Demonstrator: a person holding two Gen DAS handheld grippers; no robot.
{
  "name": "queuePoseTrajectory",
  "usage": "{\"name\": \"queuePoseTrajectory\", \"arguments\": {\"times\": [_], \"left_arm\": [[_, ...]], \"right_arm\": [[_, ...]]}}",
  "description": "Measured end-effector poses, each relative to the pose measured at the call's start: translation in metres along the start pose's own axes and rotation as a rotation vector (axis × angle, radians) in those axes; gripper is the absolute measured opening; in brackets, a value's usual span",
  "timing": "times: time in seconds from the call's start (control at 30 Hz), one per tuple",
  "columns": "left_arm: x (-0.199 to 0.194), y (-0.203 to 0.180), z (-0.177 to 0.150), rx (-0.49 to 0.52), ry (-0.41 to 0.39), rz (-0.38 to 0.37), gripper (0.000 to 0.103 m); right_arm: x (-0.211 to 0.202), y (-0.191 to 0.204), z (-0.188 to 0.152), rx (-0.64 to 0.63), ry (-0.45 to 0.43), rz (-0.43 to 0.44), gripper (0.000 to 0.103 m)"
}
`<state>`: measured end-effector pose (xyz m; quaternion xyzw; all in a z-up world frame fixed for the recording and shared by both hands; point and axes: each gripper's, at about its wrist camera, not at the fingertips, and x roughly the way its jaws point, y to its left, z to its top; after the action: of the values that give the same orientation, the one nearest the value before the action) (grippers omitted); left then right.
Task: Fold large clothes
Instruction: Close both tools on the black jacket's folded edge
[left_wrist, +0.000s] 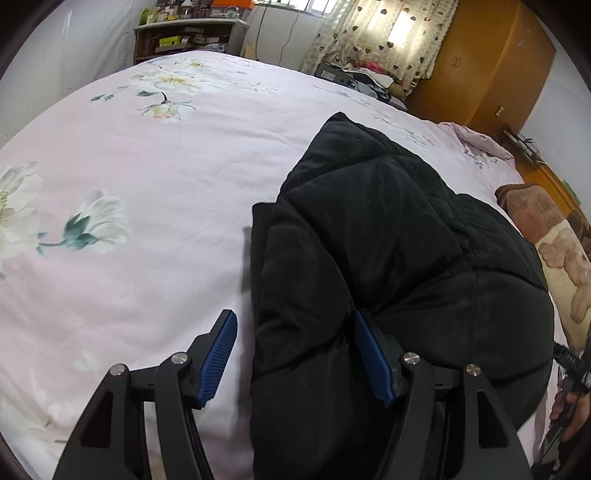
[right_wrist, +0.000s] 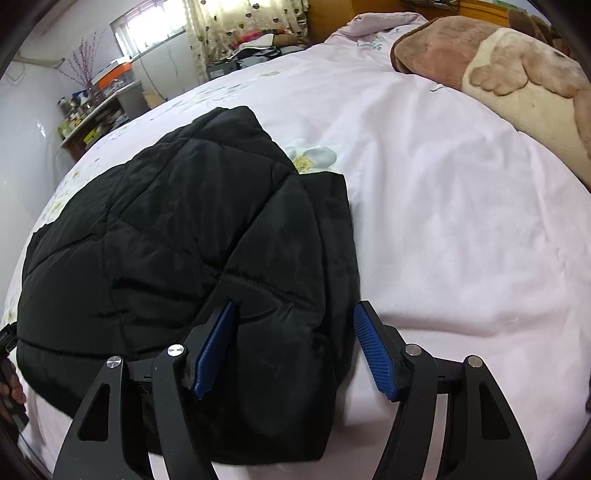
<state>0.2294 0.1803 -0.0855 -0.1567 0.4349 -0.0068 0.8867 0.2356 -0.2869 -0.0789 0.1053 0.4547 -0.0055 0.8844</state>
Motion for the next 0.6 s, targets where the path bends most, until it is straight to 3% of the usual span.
{"name": "queuePoseTrajectory", "arguments": {"times": [0.13, 0.33, 0.47, 0.6], "left_arm": [[0.01, -0.005, 0.009, 0.027, 0.004, 0.003, 0.071], [0.005, 0.011, -0.005, -0.026, 0.009, -0.053, 0.072], [0.015, 0.024, -0.005, -0.089, 0.03, -0.098, 0.079], [0.024, 0.018, 0.005, -0.06, 0.05, -0.105, 0.081]], "right_arm": [[0.009, -0.003, 0.01, 0.003, 0.008, 0.008, 0.066], [0.013, -0.016, 0.006, 0.038, 0.037, 0.074, 0.066], [0.022, -0.024, 0.005, 0.069, 0.061, 0.126, 0.068], [0.032, -0.024, 0.011, 0.071, 0.08, 0.149, 0.068]]}}
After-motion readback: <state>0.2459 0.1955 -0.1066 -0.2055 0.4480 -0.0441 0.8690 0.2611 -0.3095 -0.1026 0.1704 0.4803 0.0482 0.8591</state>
